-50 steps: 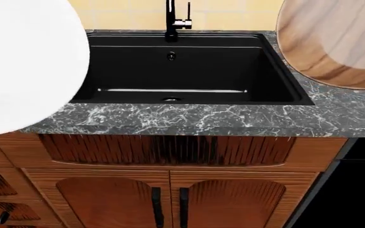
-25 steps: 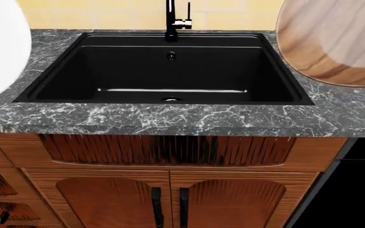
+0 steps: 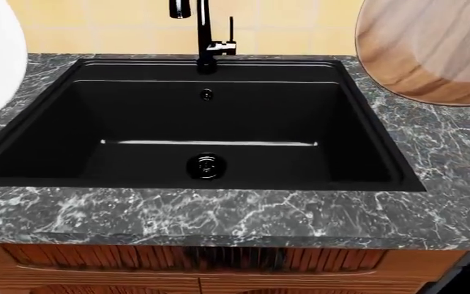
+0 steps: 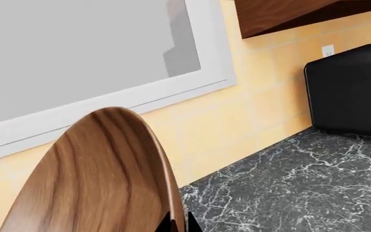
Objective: Stack the bowls in the sink.
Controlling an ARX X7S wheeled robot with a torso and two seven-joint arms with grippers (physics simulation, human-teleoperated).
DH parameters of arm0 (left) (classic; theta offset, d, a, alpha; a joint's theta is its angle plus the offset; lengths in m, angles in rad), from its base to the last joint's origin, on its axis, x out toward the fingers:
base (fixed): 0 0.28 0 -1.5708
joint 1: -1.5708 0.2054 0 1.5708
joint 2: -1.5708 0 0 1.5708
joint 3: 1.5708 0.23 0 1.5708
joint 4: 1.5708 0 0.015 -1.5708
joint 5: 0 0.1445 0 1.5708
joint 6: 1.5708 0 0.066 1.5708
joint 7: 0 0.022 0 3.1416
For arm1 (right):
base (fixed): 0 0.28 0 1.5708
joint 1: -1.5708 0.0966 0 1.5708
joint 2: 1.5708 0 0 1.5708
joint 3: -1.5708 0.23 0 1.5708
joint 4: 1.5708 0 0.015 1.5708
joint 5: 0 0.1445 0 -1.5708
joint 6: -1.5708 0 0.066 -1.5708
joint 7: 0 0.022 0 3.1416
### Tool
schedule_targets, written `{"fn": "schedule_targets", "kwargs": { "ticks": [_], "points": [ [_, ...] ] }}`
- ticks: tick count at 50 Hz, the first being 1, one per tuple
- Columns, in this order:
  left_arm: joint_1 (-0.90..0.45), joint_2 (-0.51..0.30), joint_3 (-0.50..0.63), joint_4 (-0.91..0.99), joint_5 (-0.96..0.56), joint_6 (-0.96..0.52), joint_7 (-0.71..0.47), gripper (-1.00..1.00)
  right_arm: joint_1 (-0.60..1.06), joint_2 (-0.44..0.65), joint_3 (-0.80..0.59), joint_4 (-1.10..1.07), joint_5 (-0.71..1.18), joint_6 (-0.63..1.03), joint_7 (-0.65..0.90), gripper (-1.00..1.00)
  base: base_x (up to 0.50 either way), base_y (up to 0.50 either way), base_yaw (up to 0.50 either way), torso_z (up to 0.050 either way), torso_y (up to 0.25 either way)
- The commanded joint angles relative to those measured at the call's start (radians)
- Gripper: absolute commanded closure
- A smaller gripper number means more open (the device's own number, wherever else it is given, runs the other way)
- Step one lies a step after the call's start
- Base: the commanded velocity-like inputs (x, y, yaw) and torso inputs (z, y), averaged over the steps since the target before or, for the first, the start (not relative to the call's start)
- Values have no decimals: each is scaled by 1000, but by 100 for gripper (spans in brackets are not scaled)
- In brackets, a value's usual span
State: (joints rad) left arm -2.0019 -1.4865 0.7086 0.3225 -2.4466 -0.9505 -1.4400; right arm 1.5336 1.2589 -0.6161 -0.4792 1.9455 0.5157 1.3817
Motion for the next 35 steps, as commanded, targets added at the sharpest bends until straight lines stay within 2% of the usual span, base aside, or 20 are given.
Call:
{"fn": "schedule_targets", "kwargs": {
  "ticks": [1,11,22,35],
  "points": [
    [-20,-6,-10,2,1,4,-2,100,9,0,9,-3,-15,1,-2,100,501,-50,0,0,0],
    [-12,-5,-14,4,6,7,1,100,20,-5,4,0,-22,28,-7,100,500,14,0,0,1],
    [-3,-8,-20,7,11,12,6,100,36,-21,-4,10,-23,58,-10,100,497,195,0,0,2],
    [4,-3,-25,4,9,4,3,100,4,2,11,-1,-17,12,-12,100,497,159,0,1,2]
  ]
}}
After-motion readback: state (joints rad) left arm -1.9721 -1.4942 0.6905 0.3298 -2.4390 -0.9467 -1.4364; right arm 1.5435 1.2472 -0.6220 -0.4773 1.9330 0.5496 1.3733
